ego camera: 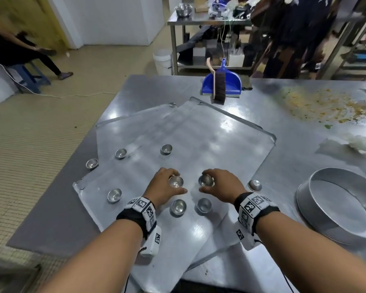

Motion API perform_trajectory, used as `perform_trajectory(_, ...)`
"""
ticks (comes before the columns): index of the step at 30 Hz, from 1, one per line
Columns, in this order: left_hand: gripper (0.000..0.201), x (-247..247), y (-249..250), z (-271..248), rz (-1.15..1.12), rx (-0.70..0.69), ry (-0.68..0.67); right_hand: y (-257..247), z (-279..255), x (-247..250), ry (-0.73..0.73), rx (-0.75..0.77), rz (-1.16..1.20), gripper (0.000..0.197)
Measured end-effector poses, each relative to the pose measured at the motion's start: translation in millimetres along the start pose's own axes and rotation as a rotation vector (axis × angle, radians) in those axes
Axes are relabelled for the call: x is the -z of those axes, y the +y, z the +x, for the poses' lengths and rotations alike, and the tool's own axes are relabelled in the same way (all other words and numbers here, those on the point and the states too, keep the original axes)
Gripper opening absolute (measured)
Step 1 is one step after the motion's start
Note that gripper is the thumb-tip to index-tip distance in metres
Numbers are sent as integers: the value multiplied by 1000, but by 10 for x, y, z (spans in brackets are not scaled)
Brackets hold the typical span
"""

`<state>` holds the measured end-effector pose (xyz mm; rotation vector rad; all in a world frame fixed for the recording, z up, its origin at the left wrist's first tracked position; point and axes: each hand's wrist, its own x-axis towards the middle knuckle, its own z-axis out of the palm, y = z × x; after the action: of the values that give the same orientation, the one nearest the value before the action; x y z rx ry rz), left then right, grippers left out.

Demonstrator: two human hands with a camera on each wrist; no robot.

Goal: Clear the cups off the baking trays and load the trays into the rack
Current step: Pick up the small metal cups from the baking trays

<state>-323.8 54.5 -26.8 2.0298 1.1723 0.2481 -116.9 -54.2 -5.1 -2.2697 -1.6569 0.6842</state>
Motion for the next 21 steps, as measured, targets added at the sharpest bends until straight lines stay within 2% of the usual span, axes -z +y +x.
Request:
perform_trajectory(10, 57, -183, -144, -411, -10, 0, 27, -27, -258, -187, -49, 2, -23, 51)
perform_trajectory(21, 62, -372, -239, -516, 45, -16, -9, 3, -399, -326, -56, 10, -49, 55)
